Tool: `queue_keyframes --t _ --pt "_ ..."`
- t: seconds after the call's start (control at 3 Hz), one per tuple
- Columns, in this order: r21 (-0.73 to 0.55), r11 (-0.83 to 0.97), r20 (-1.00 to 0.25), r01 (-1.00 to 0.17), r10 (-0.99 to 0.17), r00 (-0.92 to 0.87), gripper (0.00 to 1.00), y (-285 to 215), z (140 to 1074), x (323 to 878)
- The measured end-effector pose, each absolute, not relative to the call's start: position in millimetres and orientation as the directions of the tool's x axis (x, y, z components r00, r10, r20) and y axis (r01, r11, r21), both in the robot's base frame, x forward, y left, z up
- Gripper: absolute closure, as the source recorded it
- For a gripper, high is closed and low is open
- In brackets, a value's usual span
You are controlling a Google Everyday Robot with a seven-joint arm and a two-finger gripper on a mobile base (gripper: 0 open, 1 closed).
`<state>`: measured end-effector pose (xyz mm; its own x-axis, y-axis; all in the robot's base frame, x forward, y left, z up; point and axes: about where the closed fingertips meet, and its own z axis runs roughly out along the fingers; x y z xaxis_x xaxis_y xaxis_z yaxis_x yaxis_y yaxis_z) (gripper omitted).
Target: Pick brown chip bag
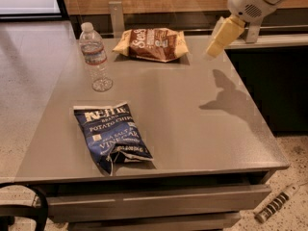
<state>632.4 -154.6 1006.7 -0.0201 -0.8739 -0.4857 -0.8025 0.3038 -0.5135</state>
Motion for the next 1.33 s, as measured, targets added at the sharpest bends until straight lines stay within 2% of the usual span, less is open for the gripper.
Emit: queue_keyframes --t 0.33,0.67,1.33 --pt "-0.476 0.332 -0.58 -0.815 -0.815 0.006 0.0 -127 991 658" --pt "-0.473 0.331 -0.581 -0.817 -0.814 0.008 0.0 -126 990 660" --pt "-0.397 0.286 -0.619 -0.872 -0.785 0.025 0.0 -96 950 718"
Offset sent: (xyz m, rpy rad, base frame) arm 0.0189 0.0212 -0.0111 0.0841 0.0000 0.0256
